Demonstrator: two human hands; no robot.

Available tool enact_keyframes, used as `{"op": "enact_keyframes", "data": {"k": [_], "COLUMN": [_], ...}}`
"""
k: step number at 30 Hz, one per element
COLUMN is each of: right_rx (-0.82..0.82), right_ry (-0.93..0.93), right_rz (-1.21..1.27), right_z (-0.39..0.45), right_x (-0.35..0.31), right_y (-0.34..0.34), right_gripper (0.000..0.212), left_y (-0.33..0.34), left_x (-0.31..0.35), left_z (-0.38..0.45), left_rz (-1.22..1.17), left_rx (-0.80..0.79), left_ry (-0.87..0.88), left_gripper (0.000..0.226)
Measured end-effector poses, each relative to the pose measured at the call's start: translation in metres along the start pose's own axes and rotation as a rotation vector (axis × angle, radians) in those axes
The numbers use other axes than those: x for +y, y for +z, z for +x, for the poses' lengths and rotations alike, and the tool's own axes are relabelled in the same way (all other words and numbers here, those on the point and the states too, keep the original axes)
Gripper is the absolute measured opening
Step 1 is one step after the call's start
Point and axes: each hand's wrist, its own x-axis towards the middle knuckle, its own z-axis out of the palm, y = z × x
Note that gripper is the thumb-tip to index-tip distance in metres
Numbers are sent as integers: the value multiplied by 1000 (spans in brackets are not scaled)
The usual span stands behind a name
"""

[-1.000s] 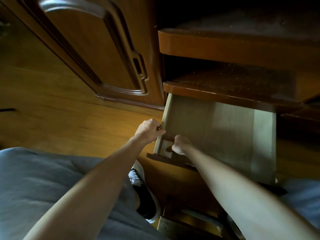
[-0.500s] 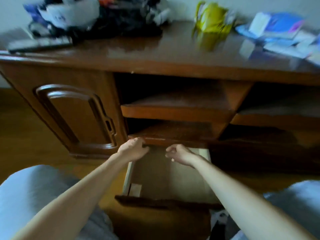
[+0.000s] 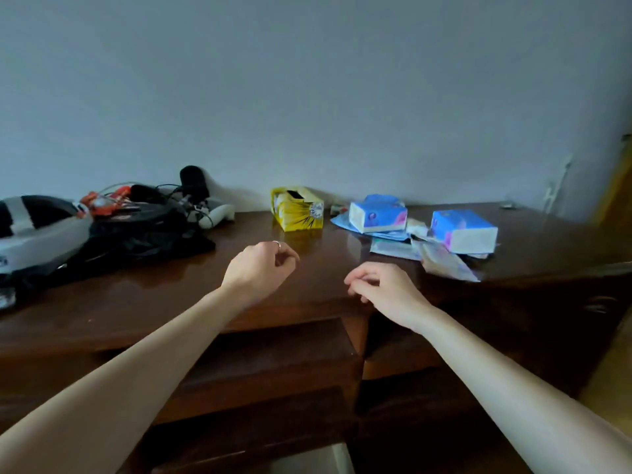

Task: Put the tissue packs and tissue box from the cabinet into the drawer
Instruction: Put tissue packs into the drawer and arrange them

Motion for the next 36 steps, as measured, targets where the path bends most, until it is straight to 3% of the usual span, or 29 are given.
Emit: {"op": "enact_keyframes", "data": {"k": [3,6,8,12,14,17,19,22,24,26,27,30,32,36], "right_rx": [208,284,254,26,13,135,160,140,279,476,495,358,272,370], "right_ry": [58,190,296,495,437,288,227,214,229,261,331,554,586,558], "right_rz": [-75,-99,-219,-730,-915,-1046,-1056,-911,-783,-757,-744,-671,-682,-704], "right_z": [53,103,129,165,174,181,181,181,188,200,206,216,224,240], "right_x": [16,28,37,63,72,73,69,58,53,58,64,95,115,132], "right_y": [-19,-36,-45,-38,-28,-22,-23,-24,-31,-50,-61,-87,-90,-82], "right_gripper": [10,23,38,80,71,49,40,56,63,54,52,54,52,35], "left_y": [23,51,70,106,115,118,117,117,118,120,121,132,143,154], "left_x": [5,13,17,7,-1,-7,-8,-8,-8,-7,-4,9,16,15], "left_z": [43,78,95,111,114,116,117,119,124,131,135,146,150,156], "left_rz": [8,8,2,7,5,-27,-62,-82,-38,36,55,61,56,94], "left_rx": [-53,-83,-84,-83,-85,-67,-63,-58,-49,-62,-72,-73,-76,-106], "left_ry": [-11,2,26,82,106,132,105,59,56,68,71,83,103,163], "left_gripper": [10,15,18,26,32,31,34,40,44,49,50,51,53,54]}}
